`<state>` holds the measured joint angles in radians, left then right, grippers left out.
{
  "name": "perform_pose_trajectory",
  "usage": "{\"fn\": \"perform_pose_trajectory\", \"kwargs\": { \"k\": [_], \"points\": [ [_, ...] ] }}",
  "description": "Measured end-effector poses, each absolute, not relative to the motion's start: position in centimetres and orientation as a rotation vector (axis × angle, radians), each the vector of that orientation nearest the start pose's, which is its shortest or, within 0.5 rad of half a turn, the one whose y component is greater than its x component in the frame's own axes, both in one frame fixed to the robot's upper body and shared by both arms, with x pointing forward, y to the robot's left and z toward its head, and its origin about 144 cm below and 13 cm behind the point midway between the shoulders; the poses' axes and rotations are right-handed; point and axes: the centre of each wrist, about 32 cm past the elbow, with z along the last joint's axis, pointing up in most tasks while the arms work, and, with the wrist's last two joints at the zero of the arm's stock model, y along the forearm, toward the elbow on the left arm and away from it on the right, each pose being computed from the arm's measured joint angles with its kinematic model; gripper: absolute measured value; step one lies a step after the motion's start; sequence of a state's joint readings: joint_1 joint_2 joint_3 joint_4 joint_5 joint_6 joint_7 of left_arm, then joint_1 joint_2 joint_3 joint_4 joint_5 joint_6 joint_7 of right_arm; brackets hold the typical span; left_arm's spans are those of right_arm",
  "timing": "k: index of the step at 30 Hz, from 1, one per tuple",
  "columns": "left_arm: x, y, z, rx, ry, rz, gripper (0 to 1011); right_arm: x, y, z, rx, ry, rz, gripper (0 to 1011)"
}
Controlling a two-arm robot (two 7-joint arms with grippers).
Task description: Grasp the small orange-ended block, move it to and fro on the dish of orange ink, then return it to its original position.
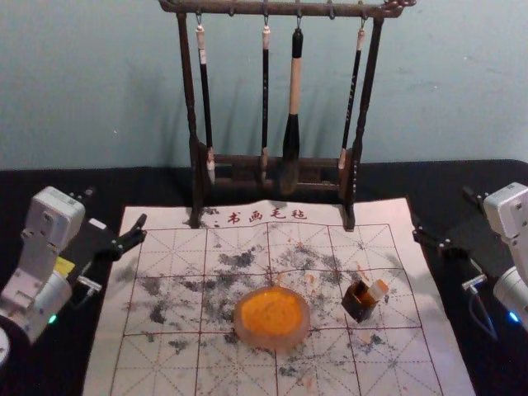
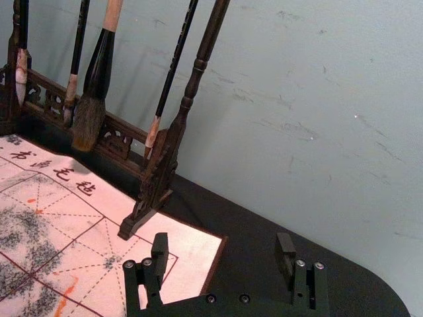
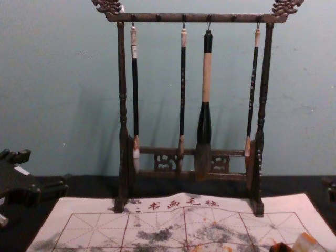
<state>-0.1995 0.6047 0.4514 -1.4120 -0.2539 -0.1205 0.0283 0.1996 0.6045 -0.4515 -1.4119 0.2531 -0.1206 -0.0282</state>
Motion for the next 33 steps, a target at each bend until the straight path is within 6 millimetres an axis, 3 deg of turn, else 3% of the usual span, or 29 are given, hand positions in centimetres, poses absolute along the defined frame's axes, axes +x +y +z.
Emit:
{"fn": "perform_pose_trajectory", "kwargs": {
  "k": [33],
  "points": [
    [48.86, 30.97, 113.98, 0.305, -0.285, 1.248, 1002, 48.86, -30.97, 113.98, -0.305, -0.285, -1.248, 1002]
  ]
}}
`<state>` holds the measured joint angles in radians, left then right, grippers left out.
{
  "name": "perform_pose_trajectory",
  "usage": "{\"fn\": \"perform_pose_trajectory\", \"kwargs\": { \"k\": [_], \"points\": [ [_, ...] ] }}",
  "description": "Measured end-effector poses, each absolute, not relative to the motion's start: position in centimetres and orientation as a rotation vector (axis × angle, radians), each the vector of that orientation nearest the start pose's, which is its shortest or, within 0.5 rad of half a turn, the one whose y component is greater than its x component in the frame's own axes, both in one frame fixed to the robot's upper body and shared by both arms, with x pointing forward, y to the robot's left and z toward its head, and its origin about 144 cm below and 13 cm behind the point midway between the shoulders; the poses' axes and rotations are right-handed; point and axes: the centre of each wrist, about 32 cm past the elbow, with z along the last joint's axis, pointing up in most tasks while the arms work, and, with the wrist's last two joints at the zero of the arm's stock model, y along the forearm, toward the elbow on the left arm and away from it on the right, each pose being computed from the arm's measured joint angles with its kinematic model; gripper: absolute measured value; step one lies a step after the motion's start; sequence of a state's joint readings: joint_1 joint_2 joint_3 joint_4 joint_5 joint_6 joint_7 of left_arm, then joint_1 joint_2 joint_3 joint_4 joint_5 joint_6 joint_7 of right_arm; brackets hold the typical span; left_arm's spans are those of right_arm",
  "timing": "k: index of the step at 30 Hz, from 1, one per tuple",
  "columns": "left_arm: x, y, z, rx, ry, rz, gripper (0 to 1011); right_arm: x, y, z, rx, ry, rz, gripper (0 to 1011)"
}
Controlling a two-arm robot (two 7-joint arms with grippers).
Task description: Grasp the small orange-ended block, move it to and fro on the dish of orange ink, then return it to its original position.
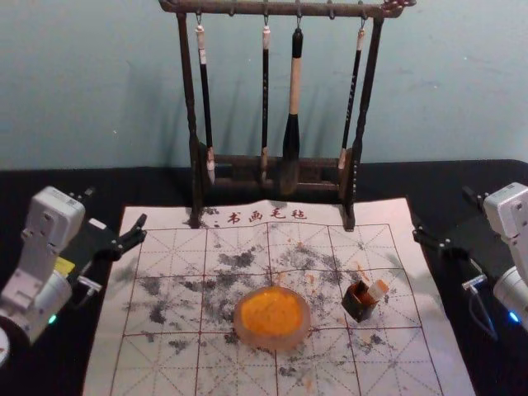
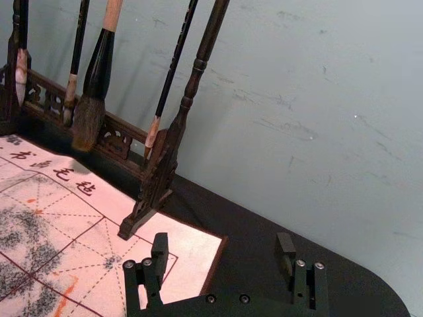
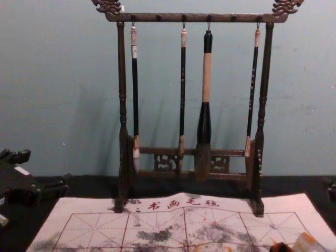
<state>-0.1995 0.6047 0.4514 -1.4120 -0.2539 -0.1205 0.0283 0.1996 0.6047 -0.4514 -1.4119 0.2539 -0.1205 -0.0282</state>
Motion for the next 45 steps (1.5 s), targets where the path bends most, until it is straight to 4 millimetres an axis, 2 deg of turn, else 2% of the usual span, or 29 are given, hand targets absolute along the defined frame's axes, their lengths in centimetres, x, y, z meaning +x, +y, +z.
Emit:
{"fn": "perform_pose_trajectory", "kwargs": {
  "k": [10, 21, 29, 32, 45],
  "points": [
    [48.9, 31.0, 114.0, 0.305, -0.285, 1.248, 1001, 48.9, -31.1, 114.1, -0.298, -0.287, -1.225, 1002],
    [48.9, 31.0, 114.0, 0.304, -0.285, 1.248, 1001, 48.6, -31.7, 115.5, -0.246, -0.287, -1.192, 1002],
    [48.9, 31.0, 114.0, 0.304, -0.285, 1.248, 1001, 46.4, -32.9, 117.1, -0.151, -0.236, -1.118, 1002],
    [48.9, 31.0, 114.0, 0.304, -0.285, 1.248, 1001, 44.9, -33.4, 117.5, -0.121, -0.213, -1.091, 1002],
    [48.9, 31.0, 114.0, 0.305, -0.285, 1.248, 1001, 41.8, -33.5, 117.2, -0.115, -0.151, -0.973, 1002]
  ]
}}
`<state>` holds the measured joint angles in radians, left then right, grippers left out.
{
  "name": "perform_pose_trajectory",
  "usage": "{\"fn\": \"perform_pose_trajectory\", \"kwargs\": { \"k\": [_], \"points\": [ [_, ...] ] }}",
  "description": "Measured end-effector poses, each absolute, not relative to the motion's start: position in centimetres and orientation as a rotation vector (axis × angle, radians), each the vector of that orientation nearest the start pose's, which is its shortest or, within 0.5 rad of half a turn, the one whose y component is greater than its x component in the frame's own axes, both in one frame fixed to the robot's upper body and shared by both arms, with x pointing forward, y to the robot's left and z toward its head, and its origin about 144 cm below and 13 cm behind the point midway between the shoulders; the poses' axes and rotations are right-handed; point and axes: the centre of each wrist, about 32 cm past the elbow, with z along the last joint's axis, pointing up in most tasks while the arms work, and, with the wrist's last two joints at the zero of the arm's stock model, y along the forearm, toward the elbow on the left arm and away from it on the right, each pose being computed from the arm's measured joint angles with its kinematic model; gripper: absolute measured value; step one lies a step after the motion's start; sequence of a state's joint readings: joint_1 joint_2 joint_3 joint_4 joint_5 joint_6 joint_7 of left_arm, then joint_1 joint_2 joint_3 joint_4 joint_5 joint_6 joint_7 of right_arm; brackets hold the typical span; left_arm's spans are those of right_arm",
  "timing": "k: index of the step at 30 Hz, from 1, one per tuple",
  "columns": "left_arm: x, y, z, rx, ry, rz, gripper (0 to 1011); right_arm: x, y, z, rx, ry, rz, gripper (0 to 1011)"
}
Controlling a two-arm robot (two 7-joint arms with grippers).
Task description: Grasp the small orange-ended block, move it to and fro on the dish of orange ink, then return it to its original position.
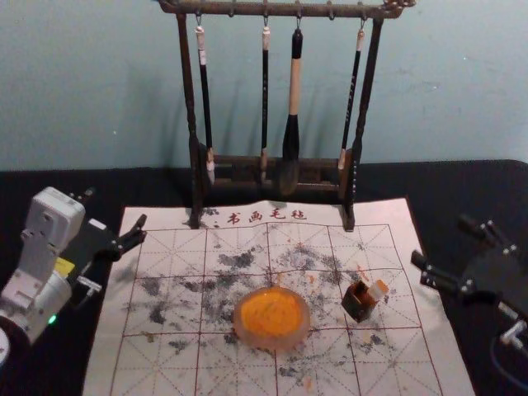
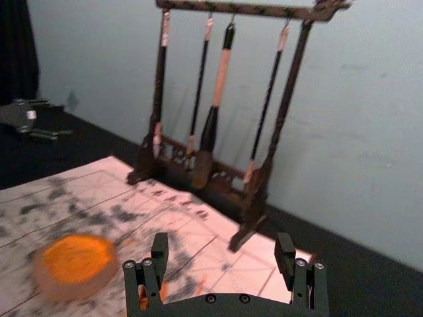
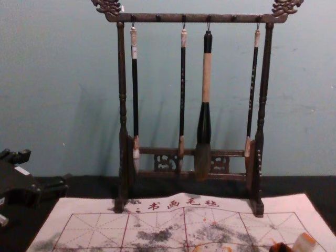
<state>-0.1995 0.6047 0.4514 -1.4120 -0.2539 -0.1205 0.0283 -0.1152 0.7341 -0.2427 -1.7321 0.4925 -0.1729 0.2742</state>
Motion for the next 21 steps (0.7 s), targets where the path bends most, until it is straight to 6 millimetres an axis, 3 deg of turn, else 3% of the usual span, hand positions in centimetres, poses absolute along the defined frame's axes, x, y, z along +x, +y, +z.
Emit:
{"fn": "perform_pose_trajectory", "kwargs": {
  "k": [10, 21],
  "points": [
    [48.9, 31.0, 114.0, 0.304, -0.285, 1.248, 1001, 40.9, -32.6, 116.0, -0.143, -0.055, -0.932, 1002],
    [48.9, 31.0, 114.0, 0.304, -0.285, 1.248, 1001, 41.6, -31.9, 114.9, -0.171, 0.004, -0.937, 1002]
  ]
}}
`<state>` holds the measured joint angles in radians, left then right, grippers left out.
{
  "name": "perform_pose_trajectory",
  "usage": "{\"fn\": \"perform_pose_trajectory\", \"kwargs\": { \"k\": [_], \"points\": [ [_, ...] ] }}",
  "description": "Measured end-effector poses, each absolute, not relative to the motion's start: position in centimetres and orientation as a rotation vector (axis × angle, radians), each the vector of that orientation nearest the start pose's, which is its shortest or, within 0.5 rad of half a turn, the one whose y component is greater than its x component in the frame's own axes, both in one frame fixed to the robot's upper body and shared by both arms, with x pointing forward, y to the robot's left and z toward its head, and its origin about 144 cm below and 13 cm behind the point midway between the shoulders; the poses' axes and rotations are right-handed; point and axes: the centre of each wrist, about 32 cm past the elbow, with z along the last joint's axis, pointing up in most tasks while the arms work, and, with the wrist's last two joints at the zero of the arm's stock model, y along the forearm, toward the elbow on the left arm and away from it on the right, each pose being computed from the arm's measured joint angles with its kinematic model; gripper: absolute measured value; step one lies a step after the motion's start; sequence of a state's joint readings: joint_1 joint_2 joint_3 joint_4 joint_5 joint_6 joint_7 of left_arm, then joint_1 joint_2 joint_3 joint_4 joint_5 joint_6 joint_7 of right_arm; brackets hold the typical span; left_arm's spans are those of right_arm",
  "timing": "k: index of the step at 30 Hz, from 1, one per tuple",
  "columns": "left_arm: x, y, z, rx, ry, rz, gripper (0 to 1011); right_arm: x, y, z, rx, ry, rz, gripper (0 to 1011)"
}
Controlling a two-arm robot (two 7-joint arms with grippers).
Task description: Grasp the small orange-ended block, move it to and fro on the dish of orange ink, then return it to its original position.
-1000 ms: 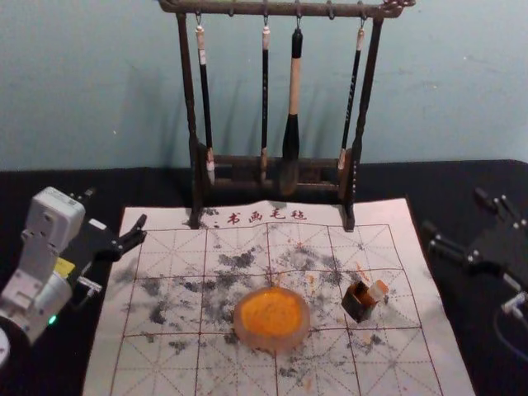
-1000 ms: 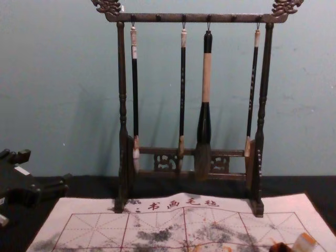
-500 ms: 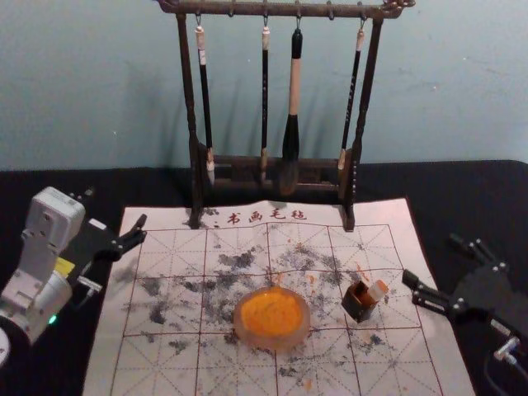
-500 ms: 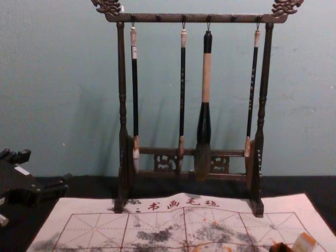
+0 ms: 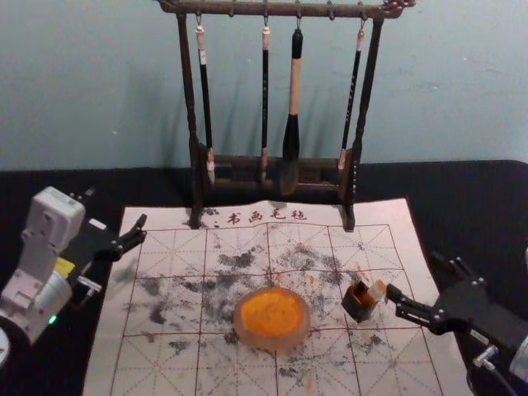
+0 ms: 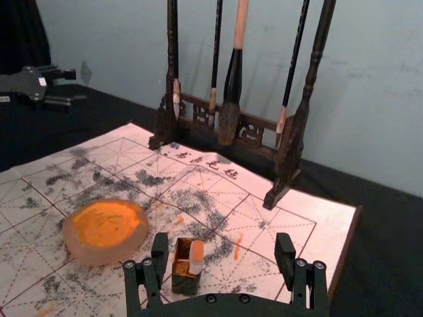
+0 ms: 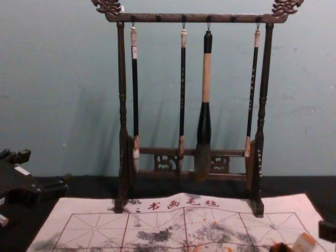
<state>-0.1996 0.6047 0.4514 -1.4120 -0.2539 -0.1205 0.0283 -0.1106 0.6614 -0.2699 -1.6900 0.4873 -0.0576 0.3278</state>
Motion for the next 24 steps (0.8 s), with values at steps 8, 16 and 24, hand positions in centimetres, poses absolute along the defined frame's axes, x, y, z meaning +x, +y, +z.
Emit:
{"fn": "perform_pose_trajectory", "kwargs": {
  "k": [8, 16, 24],
  "points": [
    [48.9, 31.0, 114.0, 0.304, -0.285, 1.248, 1001, 42.5, -31.7, 114.4, -0.190, 0.047, -0.926, 1002],
    [48.9, 31.0, 114.0, 0.304, -0.285, 1.248, 1001, 43.0, -31.5, 113.8, -0.209, 0.082, -0.926, 1002],
    [48.9, 31.0, 114.0, 0.304, -0.285, 1.248, 1001, 43.4, -31.4, 113.6, -0.225, 0.095, -0.923, 1002]
  ]
}}
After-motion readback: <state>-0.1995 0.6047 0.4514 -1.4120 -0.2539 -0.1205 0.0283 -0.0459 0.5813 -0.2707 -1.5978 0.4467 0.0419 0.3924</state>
